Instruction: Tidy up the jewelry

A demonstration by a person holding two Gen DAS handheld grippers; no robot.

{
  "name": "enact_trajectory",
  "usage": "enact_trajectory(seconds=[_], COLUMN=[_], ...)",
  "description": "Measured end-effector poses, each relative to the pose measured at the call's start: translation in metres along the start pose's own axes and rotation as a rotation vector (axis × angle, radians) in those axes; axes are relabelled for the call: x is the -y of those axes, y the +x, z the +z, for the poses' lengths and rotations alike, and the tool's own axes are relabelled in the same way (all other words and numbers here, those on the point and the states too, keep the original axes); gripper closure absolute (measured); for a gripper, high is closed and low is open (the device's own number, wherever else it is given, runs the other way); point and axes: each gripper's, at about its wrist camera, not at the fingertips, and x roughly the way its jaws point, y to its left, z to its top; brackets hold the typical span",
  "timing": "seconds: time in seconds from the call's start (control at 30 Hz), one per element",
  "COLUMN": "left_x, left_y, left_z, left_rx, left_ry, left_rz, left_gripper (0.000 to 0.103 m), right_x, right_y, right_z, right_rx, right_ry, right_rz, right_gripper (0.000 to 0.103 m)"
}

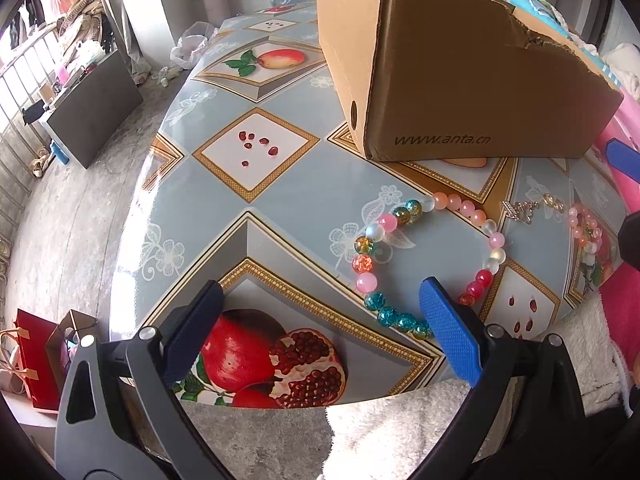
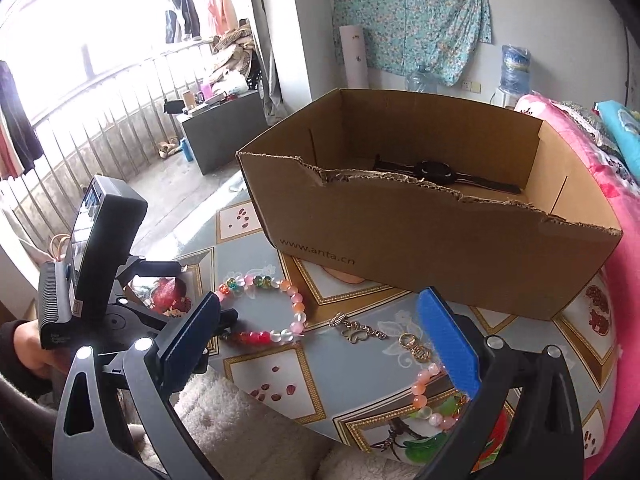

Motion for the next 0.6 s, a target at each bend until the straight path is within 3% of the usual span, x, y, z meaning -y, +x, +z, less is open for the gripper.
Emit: enact_trajectory(seconds=[0.13,0.4,0.5,0.6], left_x=[0.001,0.001,0.001,0.001], left_y=[0.0,0.0,0.0,0.0], left_z=[-0.001,-0.001,-0.001,-0.001], left_rx=[0.003,0.003,0.004,0.002], left_ry=[0.001,0.001,0.001,0.001], left_rz=[0.003,0.002,0.003,0.003], left_gripper=[0.008,0.008,0.008,0.008], right_x=[0.002,0.01,0.011,0.012], right_y=[0.003,0.0,0.001,0.005], right_z=[0.002,0.001,0.001,0.0], right_rx=[-0.034,-0.033,-0.039,-0.059], right_ry=[0.011,0.061,0.071,0.078], right_rz=[-0.029,0.056,0.062,0.045], right_gripper=[0.007,0.007,0.016,0.016])
